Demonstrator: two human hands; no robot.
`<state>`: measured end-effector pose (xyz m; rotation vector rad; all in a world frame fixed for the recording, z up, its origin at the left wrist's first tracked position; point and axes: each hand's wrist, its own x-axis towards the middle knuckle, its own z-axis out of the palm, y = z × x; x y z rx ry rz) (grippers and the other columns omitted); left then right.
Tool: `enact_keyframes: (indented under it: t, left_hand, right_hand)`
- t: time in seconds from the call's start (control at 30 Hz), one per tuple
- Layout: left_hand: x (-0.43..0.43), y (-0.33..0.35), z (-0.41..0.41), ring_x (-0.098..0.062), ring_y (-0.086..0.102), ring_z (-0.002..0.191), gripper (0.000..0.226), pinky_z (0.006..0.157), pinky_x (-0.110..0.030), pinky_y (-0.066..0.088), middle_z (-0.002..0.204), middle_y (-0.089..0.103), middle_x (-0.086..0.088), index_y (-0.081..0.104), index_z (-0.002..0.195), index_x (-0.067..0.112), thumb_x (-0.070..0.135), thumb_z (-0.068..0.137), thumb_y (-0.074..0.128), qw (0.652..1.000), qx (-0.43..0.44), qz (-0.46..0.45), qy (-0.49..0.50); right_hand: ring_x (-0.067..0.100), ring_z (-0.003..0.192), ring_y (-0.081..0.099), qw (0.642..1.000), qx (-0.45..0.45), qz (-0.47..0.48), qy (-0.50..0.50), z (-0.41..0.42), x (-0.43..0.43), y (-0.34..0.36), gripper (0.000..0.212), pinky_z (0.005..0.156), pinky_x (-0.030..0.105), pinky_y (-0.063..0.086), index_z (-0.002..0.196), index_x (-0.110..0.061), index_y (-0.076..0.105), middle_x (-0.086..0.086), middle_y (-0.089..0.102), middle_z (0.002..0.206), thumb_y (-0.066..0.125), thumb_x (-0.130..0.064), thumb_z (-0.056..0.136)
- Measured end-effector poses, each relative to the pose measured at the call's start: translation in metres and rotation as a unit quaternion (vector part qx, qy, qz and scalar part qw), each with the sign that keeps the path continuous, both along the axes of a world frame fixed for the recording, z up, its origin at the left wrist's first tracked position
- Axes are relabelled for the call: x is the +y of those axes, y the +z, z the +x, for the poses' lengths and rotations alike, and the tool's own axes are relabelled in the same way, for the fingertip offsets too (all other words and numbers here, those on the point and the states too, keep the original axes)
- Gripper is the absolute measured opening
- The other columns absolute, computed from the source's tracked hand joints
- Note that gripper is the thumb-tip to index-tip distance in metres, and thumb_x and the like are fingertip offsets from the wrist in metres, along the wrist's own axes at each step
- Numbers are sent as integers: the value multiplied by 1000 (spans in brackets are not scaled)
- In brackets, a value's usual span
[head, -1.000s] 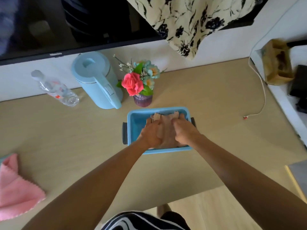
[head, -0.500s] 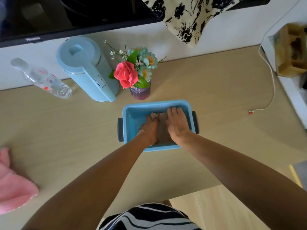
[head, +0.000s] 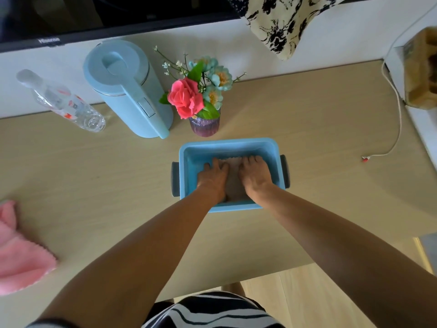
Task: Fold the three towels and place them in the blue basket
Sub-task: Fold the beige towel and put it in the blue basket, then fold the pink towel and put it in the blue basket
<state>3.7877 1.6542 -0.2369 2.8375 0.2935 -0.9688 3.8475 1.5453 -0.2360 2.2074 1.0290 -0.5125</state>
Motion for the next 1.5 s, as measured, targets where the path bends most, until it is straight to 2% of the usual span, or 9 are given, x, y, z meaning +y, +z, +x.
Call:
enact_keyframes:
  t: [0.13,0.3,0.57,0.73,0.87,1.0,1.27,1.4,1.5]
  left_hand:
    - [12,23,-7,-34,49,120,72,90,-46,52,134,40,-12,46,136,14,35,76,79,989,-55,-118,73]
    - [43,85,-61,-18,63,98,55,80,-31,56,119,58,0,61,123,16,26,74,84,870,-274,-343,227]
    - [125,117,-193,-8,67,97,36,77,-27,58,113,65,7,62,110,27,19,80,80,755,-397,-336,400]
    - [168,102,-272,-6,65,99,37,77,-27,59,113,64,8,61,115,24,20,82,79,725,-422,-274,470]
    - [202,69,-328,-14,60,102,43,79,-28,56,114,57,4,62,119,19,22,80,80,736,-415,-177,505]
    - [234,26,-376,-27,50,114,44,98,-43,47,118,51,-4,64,116,16,20,76,81,764,-341,-107,538]
    - [258,-38,-432,-29,46,119,66,86,-46,55,129,45,-6,56,128,17,37,71,82,885,-183,-50,426]
    - [269,-48,-437,-31,53,110,35,74,-42,54,114,53,-3,67,104,19,27,73,82,891,-219,-12,398]
    - [279,-47,-437,-33,55,114,9,91,-49,47,102,64,1,73,91,21,27,88,66,876,-262,11,405]
  right_hand:
    - [28,119,56,983,64,135,-105,2,-2,33,45,100,38,43,130,-15,54,9,54,131,67,-20,87]
    - [30,112,61,905,110,333,-241,-16,-11,87,53,90,39,46,129,-17,55,5,57,124,73,-37,83]
    - [20,103,65,734,197,607,-231,-108,65,112,52,94,46,51,127,-15,56,3,65,117,79,-21,81]
    - [16,101,66,717,269,620,-171,-175,146,101,54,92,42,53,128,-15,56,0,64,114,79,-18,80]
    - [17,100,65,728,329,583,-149,-226,196,90,54,92,40,53,130,-16,55,1,62,116,77,-19,80]
    - [18,103,63,759,358,527,-136,-265,229,76,57,94,38,51,133,-17,53,3,60,119,73,-29,81]
    - [15,107,60,798,360,465,-136,-308,252,52,56,91,23,44,136,-16,51,3,58,121,73,-27,86]
    - [16,108,60,806,354,456,-133,-321,248,47,57,89,19,41,137,-15,50,4,58,122,73,-26,86]
    - [17,109,60,809,344,455,-140,-324,245,44,57,91,22,42,136,-15,50,5,59,122,73,-26,86]
